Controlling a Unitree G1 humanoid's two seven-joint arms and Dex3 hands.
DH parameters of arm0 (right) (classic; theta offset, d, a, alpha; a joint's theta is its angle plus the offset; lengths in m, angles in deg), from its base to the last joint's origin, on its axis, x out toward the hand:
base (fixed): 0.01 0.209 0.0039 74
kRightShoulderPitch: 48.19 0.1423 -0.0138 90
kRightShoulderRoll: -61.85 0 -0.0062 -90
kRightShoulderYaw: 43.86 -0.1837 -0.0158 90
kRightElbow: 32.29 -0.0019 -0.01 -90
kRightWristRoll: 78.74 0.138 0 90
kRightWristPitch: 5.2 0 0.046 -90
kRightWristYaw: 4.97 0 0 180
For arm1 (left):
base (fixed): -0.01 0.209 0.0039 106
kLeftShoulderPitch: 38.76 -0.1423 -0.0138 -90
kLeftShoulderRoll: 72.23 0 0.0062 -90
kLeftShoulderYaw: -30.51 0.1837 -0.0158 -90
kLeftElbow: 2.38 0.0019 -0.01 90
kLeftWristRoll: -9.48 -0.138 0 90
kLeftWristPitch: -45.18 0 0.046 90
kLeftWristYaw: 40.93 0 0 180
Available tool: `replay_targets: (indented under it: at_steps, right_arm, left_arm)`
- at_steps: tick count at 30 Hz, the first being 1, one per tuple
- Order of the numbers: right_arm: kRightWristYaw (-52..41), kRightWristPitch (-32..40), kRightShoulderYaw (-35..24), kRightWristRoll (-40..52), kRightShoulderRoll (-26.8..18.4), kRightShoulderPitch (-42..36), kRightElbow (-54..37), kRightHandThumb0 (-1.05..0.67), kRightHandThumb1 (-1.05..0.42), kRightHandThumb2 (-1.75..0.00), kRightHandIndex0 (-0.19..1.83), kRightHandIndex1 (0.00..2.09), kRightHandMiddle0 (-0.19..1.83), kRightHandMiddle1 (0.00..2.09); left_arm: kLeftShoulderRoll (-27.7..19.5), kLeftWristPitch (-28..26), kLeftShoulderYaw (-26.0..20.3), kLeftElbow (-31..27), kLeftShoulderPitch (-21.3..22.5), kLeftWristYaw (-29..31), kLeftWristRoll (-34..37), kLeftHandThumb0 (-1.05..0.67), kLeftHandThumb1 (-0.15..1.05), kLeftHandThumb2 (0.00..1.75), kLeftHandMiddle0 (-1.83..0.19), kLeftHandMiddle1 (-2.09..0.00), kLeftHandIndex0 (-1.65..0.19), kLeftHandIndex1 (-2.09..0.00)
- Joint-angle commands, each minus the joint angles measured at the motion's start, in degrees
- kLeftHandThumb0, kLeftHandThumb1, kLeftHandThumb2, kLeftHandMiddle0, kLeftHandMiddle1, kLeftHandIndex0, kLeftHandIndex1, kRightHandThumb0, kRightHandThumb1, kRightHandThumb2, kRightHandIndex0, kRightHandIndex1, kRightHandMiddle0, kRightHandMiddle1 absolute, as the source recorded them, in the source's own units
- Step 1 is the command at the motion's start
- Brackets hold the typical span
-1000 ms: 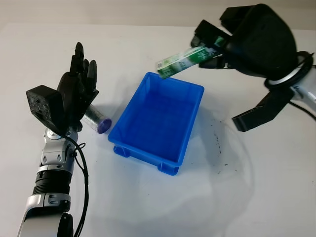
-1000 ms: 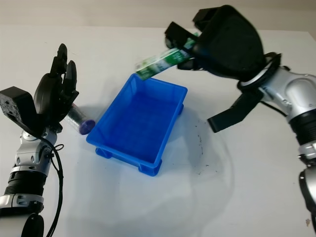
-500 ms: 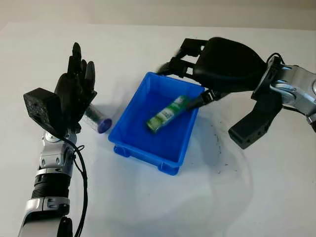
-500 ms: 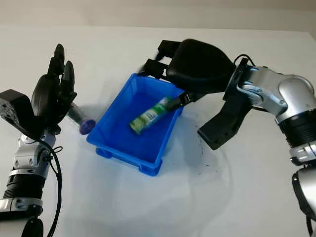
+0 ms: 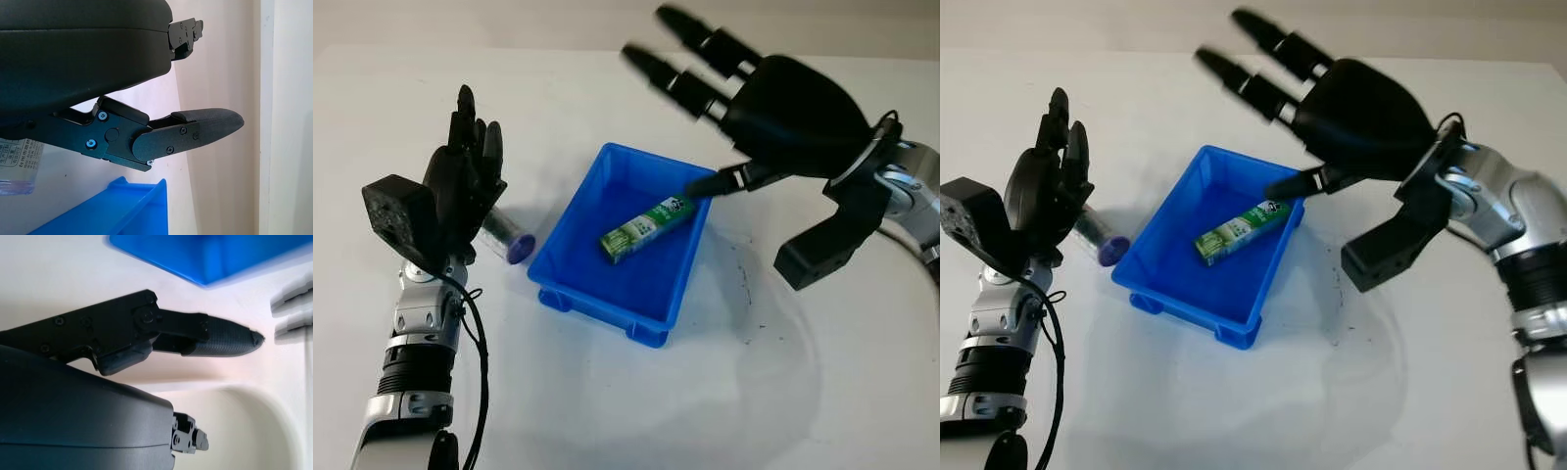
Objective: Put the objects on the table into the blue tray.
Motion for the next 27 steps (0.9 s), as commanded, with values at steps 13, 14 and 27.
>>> replay_targets:
  at_steps: [13,14,27]
  right_arm:
    - [-9.00,30.58,-15.94,32.88,19.05,-16.71,-12.74,-0.73,-1.05,-0.69,-0.19,0.00,-0.19,0.00]
    - [-8.90,31.31,-16.57,33.19,19.55,-17.22,-12.89,-0.73,-1.05,-0.69,-0.19,0.00,-0.19,0.00]
    - [-9.10,37.51,-21.13,35.53,22.14,-19.10,-14.84,-0.72,-1.05,-0.73,-0.19,0.00,-0.19,0.00]
  left_arm:
    - [0.21,0.78,0.12,-0.50,-0.71,-0.23,-0.24,-0.72,1.05,0.61,0.19,0.00,0.19,0.00]
    - [0.21,0.59,0.06,-0.56,-0.73,-0.15,-0.09,-0.72,1.05,0.61,0.19,0.00,0.19,0.00]
    - [-0.83,0.11,-0.60,-0.39,-0.59,0.52,0.31,-0.72,1.05,0.60,0.19,0.00,0.19,0.00]
